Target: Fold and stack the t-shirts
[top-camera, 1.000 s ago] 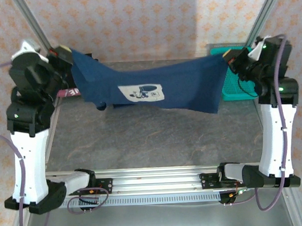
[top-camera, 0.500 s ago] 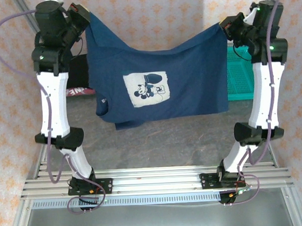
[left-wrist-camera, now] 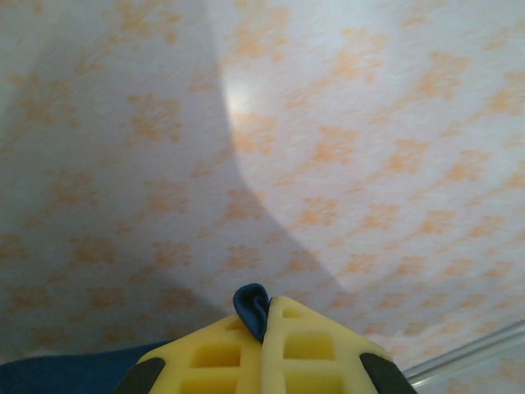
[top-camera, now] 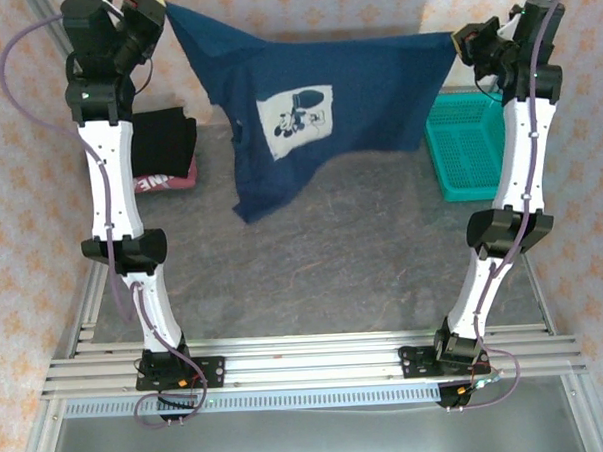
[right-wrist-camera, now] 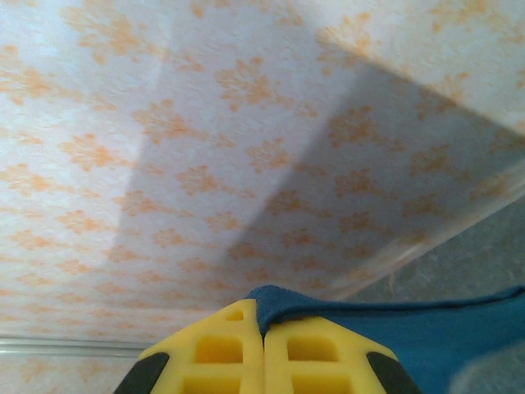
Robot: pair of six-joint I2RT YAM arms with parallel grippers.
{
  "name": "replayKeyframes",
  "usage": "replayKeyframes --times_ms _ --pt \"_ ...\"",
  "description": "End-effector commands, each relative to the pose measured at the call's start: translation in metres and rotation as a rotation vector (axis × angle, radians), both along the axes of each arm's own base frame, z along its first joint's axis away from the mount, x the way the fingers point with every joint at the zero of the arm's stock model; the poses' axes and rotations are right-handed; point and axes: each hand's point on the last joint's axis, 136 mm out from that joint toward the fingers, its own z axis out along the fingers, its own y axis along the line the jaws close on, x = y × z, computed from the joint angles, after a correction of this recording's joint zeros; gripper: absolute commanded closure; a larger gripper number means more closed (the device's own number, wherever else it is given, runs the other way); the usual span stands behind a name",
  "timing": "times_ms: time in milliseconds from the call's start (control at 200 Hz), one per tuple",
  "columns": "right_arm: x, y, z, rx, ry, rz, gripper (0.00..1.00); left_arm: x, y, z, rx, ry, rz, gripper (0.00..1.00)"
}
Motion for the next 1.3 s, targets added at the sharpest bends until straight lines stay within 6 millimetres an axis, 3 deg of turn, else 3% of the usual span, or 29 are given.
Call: replayKeyframes --times_ms 0,60,90,180,225,240,250,265,325,400,415,500,555,610,666,681,706,726,746,881,1016,1176,1296 --pt "-0.032 0.011 0.051 -0.022 -0.131 0.044 1.0 -0.082 -0.014 0.09 0.077 -0.245 -0.056 0.99" --pt "-0.04 0.013 0.038 -0.05 -0.095 0.052 1.0 -0.092 -0.021 0.08 0.133 -0.2 -0.081 0.99" --pt "-0.045 0.014 0.028 -0.067 -0.073 0.06 1.0 -0.11 -0.026 0.081 0.172 -0.182 -0.09 0.99" --pt "-0.064 0.015 -0.014 -0.114 0.026 0.064 1.0 -0.132 -0.038 0.032 0.306 0.004 -0.099 1.0" --pt "-0.075 0.015 -0.044 -0.134 0.09 0.066 1.0 -0.147 -0.047 0.009 0.363 0.063 -0.106 1.0" --pt "-0.08 0.014 -0.054 -0.14 0.114 0.061 1.0 -0.145 -0.05 -0.009 0.372 0.104 -0.115 1.0" --pt "-0.083 0.013 -0.063 -0.139 0.136 0.057 1.0 -0.154 -0.049 -0.008 0.376 0.095 -0.103 1.0" --pt "-0.088 0.013 -0.072 -0.144 0.154 0.052 1.0 -0.154 -0.053 -0.027 0.377 0.133 -0.11 1.0" --pt "-0.111 0.01 -0.12 -0.135 0.243 0.029 1.0 -0.18 -0.053 -0.072 0.306 0.187 -0.082 1.0" --pt "-0.145 -0.001 -0.181 -0.112 0.355 -0.036 1.0 -0.209 -0.039 -0.172 0.183 0.376 -0.011 1.0" --pt "-0.152 -0.002 -0.194 -0.107 0.381 -0.045 1.0 -0.22 -0.037 -0.181 0.166 0.38 -0.002 1.0" --pt "-0.2 -0.015 -0.266 -0.127 0.561 -0.118 1.0 -0.273 -0.027 -0.288 0.07 0.584 0.054 0.99" --pt "-0.232 -0.016 -0.307 -0.123 0.674 -0.138 0.91 -0.308 -0.023 -0.342 -0.013 0.691 0.092 0.97" --pt "-0.255 -0.016 -0.337 -0.142 0.747 -0.138 0.76 -0.337 -0.019 -0.387 -0.103 0.775 0.133 0.8" --pt "-0.279 -0.02 -0.356 -0.19 0.808 -0.161 0.61 -0.369 -0.007 -0.42 -0.143 0.836 0.217 0.47" --pt "-0.286 -0.02 -0.362 -0.203 0.825 -0.161 0.51 -0.374 -0.006 -0.426 -0.153 0.839 0.224 0.41" --pt "-0.292 -0.022 -0.367 -0.217 0.846 -0.165 0.45 -0.381 -0.005 -0.434 -0.165 0.839 0.227 0.3" --pt "-0.299 -0.024 -0.372 -0.232 0.87 -0.171 0.4 -0.385 -0.005 -0.44 -0.175 0.842 0.229 0.07" --pt "-0.302 -0.024 -0.373 -0.237 0.881 -0.171 0.38 -0.39 -0.004 -0.444 -0.185 0.846 0.239 0.01" --pt "-0.306 -0.019 -0.361 -0.246 0.873 -0.128 0.29 -0.401 -0.002 -0.46 -0.204 0.877 0.26 0.0" --pt "-0.305 -0.006 -0.352 -0.163 0.878 -0.089 0.28 -0.386 -0.002 -0.445 -0.133 0.894 0.246 0.0" --pt "-0.312 0.008 -0.362 -0.087 0.901 -0.065 0.29 -0.377 -0.01 -0.463 -0.038 1.08 0.191 0.0" --pt "-0.303 0.007 -0.365 -0.083 0.871 -0.071 0.3 -0.352 -0.007 -0.455 0.036 1.067 0.191 0.0"
